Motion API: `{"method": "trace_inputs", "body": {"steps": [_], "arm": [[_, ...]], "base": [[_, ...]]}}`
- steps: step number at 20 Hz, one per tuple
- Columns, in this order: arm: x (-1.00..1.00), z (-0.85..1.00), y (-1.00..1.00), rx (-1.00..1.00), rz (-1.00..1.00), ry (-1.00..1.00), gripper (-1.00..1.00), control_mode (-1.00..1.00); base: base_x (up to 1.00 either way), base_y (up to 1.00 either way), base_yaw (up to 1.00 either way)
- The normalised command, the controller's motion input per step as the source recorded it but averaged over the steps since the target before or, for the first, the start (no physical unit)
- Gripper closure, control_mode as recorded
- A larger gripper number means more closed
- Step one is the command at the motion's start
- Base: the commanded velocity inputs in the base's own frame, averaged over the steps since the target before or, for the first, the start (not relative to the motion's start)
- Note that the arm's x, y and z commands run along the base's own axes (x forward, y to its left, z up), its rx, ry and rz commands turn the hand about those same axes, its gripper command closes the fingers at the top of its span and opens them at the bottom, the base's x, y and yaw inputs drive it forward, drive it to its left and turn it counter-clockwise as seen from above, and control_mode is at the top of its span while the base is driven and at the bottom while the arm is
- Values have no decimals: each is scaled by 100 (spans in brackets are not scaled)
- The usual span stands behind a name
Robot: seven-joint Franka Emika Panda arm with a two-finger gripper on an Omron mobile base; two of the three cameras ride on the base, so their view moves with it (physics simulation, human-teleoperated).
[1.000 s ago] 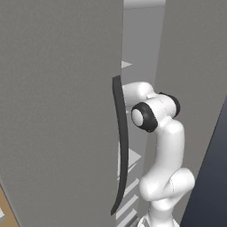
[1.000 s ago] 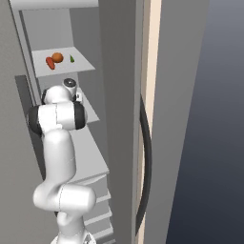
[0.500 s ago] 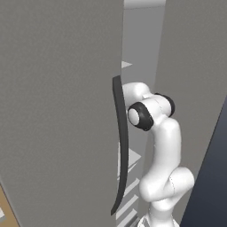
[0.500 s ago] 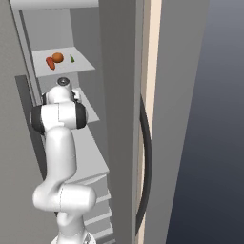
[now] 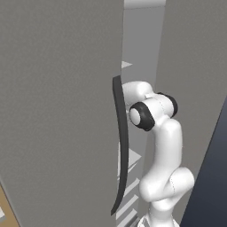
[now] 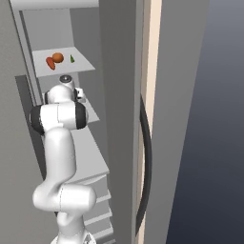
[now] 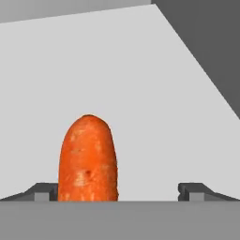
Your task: Take the lemon wedge and carrot from the second highest rack and move them to the highest rack where the tangerine and carrot are located, to maximize freezer space. Close the freezer door after rearranging.
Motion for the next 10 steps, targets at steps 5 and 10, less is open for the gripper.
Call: {"method": "trace_inputs", "body": {"steps": [5,10], "arm": [[0,-3,-32,0,-8,0,-100,-100],[0,-8,-4,0,-1,0,-100,-100]], "base": [[0,0,0],[0,0,0]]}}
